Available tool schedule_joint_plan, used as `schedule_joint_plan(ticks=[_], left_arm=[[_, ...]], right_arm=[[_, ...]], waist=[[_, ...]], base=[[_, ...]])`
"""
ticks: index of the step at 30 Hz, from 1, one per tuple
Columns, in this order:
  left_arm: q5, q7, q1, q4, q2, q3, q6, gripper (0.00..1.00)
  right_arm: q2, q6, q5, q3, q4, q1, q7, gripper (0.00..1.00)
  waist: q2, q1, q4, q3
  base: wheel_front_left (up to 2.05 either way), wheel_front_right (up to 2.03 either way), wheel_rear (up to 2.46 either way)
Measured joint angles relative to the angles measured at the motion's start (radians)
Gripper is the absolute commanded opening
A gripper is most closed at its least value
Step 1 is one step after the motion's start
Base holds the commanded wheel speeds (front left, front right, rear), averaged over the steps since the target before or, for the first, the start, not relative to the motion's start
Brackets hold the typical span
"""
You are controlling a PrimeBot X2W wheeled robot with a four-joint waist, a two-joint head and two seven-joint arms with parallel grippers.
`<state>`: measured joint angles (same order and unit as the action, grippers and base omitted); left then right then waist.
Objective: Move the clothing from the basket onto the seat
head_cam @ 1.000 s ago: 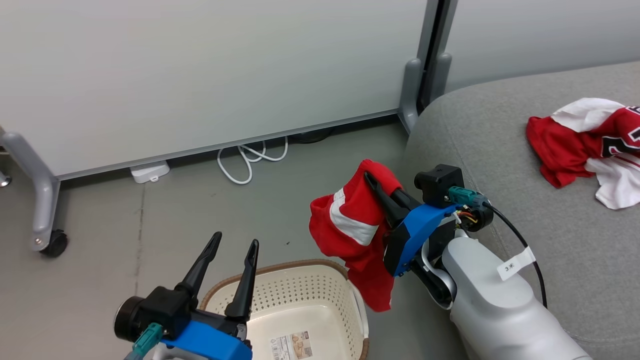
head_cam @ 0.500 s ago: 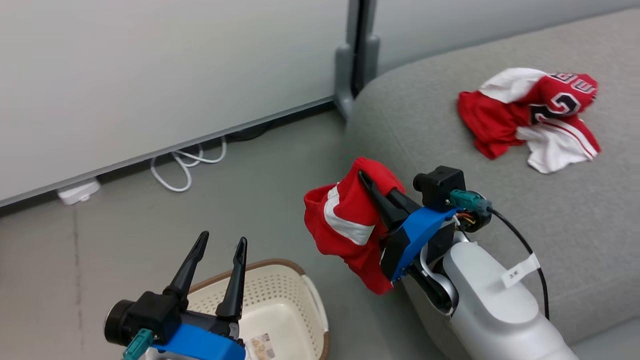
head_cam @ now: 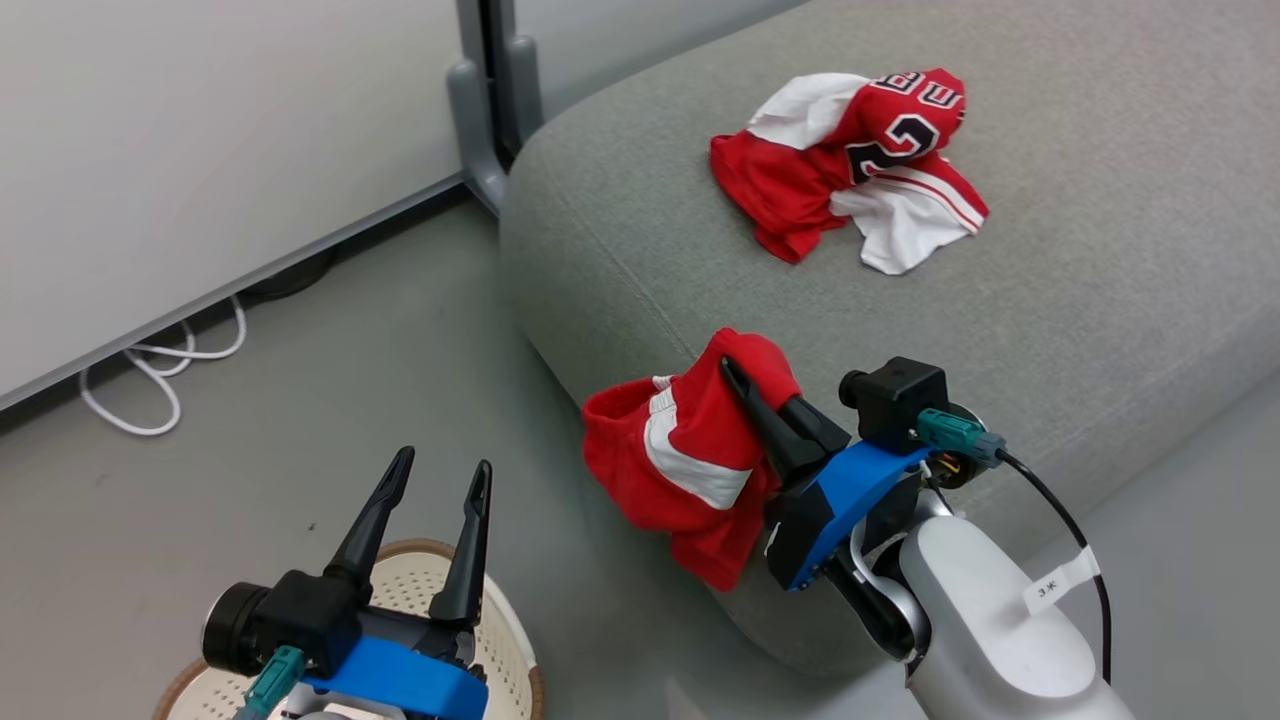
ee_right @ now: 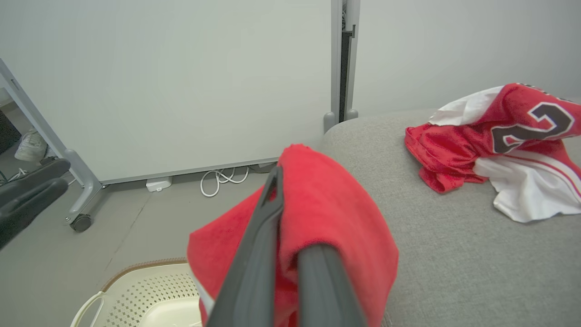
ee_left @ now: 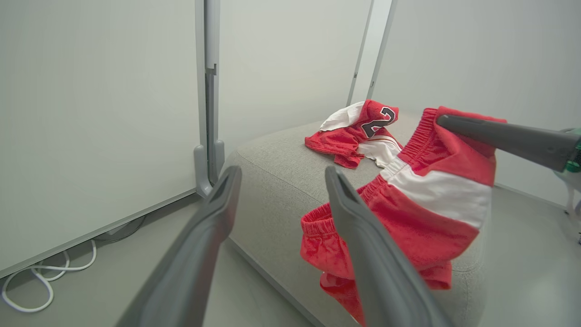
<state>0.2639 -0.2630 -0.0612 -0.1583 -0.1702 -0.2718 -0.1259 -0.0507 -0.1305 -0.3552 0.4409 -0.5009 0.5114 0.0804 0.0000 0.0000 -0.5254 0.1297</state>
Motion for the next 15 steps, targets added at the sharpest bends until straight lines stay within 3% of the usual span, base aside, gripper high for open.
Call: schedule_joint_plan(ticks=[15], left_arm=[[0.025, 0.000, -0.060, -0.023, -0.042, -0.066, 0.000, 1.00]], right_arm=[[0.000, 0.000, 0.029, -0.084, 0.112, -0.070, -0.019, 0.00]], waist=[[0.0000, 0.0000, -0.033, 0.054]], base=[[0.00, 0.00, 0.00]])
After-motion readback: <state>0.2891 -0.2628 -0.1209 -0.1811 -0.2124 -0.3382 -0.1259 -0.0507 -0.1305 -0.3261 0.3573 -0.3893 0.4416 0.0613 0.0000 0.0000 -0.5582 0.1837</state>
